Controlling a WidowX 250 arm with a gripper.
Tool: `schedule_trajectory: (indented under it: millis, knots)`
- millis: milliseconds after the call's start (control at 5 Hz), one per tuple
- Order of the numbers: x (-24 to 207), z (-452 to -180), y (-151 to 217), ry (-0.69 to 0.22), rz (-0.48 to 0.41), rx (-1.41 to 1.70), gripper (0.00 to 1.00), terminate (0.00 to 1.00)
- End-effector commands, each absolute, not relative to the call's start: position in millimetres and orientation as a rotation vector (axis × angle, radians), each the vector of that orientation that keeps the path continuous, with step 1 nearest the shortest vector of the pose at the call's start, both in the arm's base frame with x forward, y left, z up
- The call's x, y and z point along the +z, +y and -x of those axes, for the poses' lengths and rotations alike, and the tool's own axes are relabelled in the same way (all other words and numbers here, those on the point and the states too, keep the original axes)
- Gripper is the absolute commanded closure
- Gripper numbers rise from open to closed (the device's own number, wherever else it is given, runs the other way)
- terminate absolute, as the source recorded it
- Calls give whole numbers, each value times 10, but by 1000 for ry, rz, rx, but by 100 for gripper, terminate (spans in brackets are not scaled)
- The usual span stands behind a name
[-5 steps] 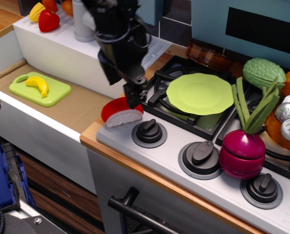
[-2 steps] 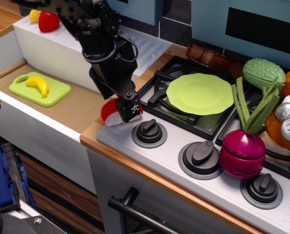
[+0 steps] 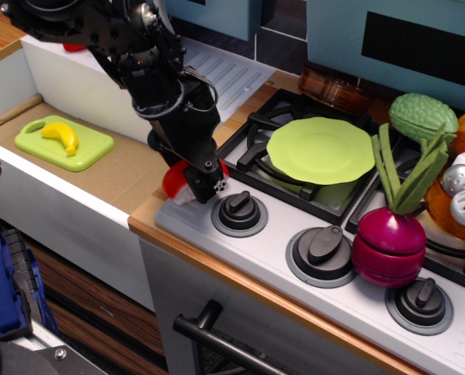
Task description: Put sushi on plate
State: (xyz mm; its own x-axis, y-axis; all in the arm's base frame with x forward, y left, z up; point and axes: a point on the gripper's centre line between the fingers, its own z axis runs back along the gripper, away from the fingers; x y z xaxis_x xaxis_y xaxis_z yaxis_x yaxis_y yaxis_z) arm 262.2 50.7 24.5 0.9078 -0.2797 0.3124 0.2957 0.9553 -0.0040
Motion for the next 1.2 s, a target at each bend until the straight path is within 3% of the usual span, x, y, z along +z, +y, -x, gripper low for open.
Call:
schedule_trajectory:
  millis: [0, 200, 400, 600, 1000]
  knots:
    - [464, -2640, 450, -299, 13, -266, 100, 0]
    - [812, -2690, 370, -254, -44, -265, 100, 0]
    - [1056, -2804, 260, -265, -84, -283, 100, 0]
    - [1163, -3035, 117, -283, -99, -288, 100, 0]
    - [1042, -3444, -172, -354, -94, -236, 100, 0]
